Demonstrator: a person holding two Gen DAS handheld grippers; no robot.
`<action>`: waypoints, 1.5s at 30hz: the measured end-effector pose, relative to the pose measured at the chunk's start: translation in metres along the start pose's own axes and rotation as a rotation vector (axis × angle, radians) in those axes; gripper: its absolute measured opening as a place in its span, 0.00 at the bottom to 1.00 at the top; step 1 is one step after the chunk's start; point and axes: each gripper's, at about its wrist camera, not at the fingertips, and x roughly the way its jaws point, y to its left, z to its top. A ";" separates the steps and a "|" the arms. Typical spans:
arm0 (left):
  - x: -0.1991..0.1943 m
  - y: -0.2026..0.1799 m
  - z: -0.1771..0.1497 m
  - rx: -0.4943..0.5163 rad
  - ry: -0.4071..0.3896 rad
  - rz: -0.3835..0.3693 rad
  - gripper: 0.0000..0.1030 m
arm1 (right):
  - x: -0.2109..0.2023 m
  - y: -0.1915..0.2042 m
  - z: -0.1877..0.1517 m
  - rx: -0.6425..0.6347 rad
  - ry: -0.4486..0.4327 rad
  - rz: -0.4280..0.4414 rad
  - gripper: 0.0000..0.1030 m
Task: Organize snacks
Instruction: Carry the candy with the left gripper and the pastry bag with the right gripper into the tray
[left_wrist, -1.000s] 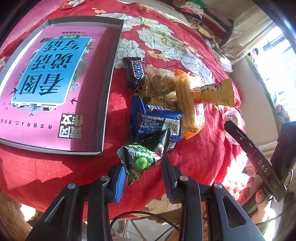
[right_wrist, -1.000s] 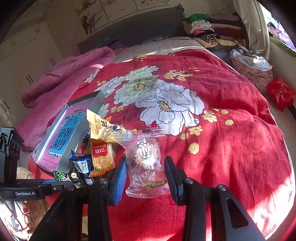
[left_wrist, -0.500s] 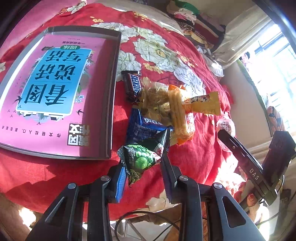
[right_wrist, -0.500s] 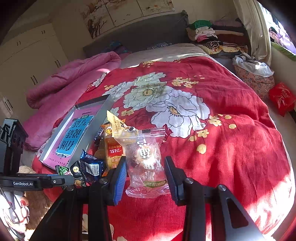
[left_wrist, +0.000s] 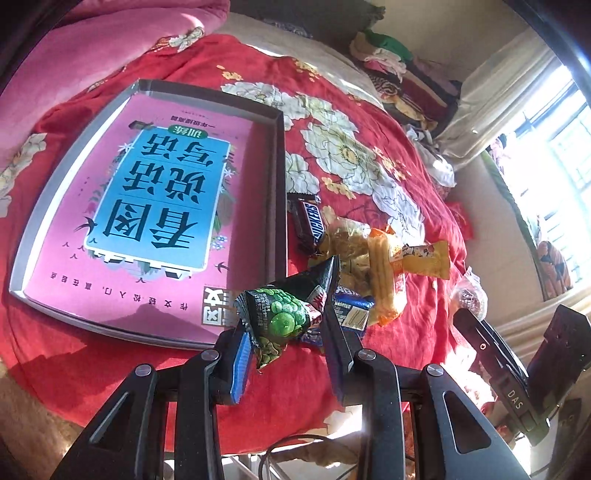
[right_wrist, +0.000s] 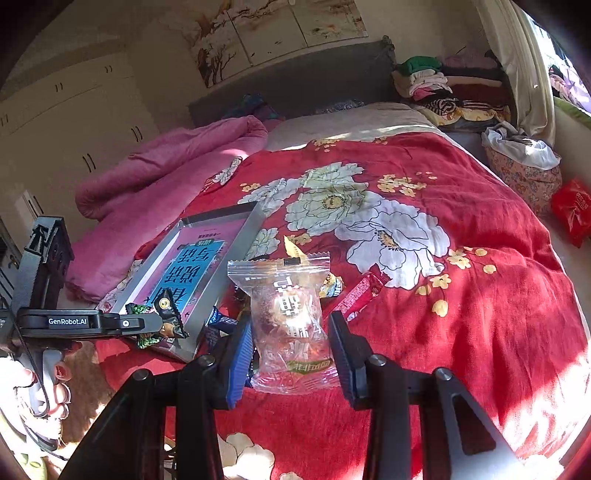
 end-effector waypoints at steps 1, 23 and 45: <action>-0.003 0.004 0.001 -0.002 -0.008 0.004 0.34 | -0.001 0.004 0.000 -0.005 -0.002 0.002 0.40; -0.045 0.075 0.011 -0.076 -0.110 0.125 0.34 | 0.012 0.081 0.006 -0.106 0.021 0.094 0.40; -0.057 0.120 0.020 -0.061 -0.138 0.194 0.35 | 0.075 0.158 0.017 -0.209 0.135 0.166 0.40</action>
